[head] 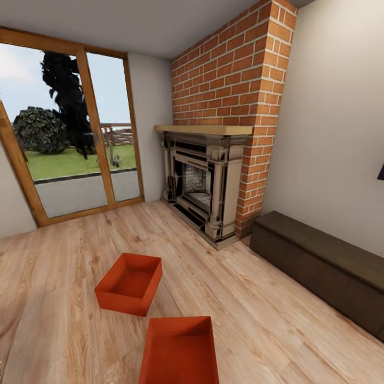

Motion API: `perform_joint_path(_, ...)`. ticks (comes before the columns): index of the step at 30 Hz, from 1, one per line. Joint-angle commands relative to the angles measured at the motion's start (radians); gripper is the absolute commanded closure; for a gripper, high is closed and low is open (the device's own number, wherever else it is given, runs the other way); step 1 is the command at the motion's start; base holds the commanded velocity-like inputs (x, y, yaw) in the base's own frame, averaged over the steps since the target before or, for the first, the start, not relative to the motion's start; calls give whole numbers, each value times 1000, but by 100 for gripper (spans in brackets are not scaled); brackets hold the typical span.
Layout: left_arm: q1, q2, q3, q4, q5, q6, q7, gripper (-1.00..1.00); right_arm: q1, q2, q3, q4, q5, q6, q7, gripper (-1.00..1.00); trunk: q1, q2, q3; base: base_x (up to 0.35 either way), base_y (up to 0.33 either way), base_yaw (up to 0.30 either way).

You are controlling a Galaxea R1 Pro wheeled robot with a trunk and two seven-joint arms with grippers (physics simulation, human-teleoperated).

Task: Move the two storage containers from the living room to the garage. In the garage, place one container on the floor and stack the other container on top of it (either order is fine).

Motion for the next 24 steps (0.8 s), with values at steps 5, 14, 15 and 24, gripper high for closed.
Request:
perform_joint_path(5, 1, 0, 2, -1, 8, -2, 0, -100, -1, 0, 8, 3, -11, -6, -2, -100, 0, 0, -1, 0, 0, 234)
perform_joint_path(14, 0, 0, 2, -2, 8, -2, 0, -100, -1, -2, 8, 3, -11, -7, -2, -100, 0, 0, -1, 0, 0, 245)
perform_joint_path(15, 0, 0, 2, -2, 8, -2, 0, -100, -1, -2, 8, 3, -11, -7, -2, -100, 0, 0, -1, 0, 0, 42)
perform_joint_path(24, 0, 0, 2, -5, 9, -2, 0, -100, -1, -6, 7, 3, -14, -8, -4, -100, 0, 0, -1, 0, 0, 8)
